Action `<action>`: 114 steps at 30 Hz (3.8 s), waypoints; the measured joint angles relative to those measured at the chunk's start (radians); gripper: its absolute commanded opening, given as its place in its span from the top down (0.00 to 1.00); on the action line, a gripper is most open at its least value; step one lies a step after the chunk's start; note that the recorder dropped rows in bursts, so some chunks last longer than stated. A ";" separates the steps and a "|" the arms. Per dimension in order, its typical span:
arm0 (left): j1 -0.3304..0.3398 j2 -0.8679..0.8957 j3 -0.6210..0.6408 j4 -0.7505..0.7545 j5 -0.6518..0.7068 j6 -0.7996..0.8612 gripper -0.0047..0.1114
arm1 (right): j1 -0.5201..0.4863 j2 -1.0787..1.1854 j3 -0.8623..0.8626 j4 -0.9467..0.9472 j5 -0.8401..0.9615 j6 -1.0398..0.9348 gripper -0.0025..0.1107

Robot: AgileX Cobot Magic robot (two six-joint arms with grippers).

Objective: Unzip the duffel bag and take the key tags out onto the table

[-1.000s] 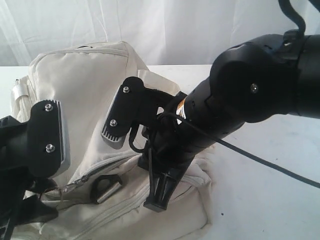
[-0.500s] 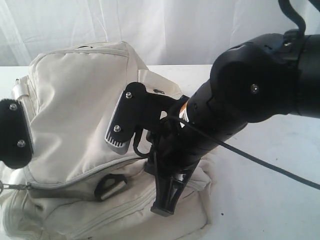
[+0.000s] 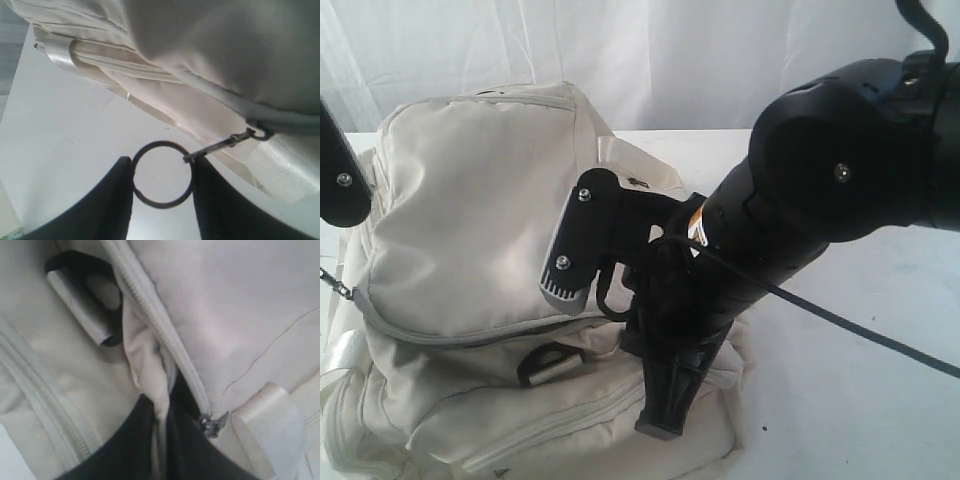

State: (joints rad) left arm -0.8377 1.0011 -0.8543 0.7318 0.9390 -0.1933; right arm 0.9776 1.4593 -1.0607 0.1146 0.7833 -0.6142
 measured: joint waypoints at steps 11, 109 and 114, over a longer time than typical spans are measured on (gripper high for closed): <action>0.204 0.007 0.058 0.044 -0.257 -0.007 0.92 | 0.000 0.000 0.000 -0.004 0.042 0.000 0.98; 0.533 0.320 -0.072 0.121 -0.651 -0.031 0.96 | 0.083 -0.089 0.000 0.142 -0.129 0.041 0.33; 0.533 0.320 -0.072 0.121 -0.651 -0.031 0.96 | 0.157 -0.025 0.000 0.142 -0.140 -0.030 0.33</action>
State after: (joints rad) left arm -0.3052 1.3209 -0.9267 0.8532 0.2875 -0.2242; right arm 1.1347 1.4343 -1.0607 0.2569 0.6437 -0.6441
